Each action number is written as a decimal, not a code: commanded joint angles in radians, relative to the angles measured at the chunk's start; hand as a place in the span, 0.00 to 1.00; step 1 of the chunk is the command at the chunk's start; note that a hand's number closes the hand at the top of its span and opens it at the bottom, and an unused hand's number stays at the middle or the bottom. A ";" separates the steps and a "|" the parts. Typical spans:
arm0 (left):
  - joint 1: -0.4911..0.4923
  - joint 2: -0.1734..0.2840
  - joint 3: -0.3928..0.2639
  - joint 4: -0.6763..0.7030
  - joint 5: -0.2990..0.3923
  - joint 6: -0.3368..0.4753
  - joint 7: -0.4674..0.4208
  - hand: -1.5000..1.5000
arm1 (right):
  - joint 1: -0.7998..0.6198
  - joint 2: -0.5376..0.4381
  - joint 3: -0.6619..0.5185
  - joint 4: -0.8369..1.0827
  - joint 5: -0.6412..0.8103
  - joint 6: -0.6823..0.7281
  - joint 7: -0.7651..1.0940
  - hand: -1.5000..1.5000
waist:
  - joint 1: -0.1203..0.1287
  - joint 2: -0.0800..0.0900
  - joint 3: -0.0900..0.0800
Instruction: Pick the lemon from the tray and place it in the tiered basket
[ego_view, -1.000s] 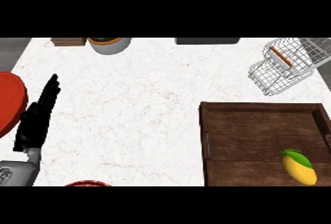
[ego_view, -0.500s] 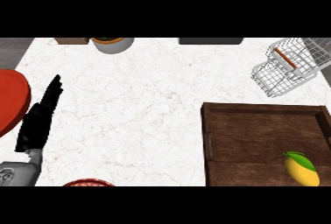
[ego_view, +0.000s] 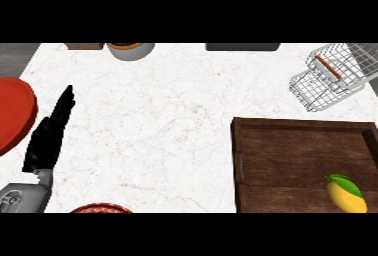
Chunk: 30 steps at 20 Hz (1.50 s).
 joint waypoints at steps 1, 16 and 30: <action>-0.021 -0.012 0.018 0.038 -0.008 -0.023 -0.005 0.50 | 0.022 0.090 0.068 -0.029 0.136 -0.023 0.026 0.00 | -0.011 -0.001 0.001; 0.025 -0.032 0.101 0.034 -0.046 -0.096 -0.038 0.50 | 0.036 0.238 0.017 -0.064 0.408 0.111 0.003 0.00 | -0.009 -0.002 0.001; -0.025 -0.124 0.100 0.000 -0.142 -0.072 0.040 0.50 | 0.116 0.418 -0.015 -0.226 0.624 0.177 0.056 0.00 | -0.012 -0.002 0.001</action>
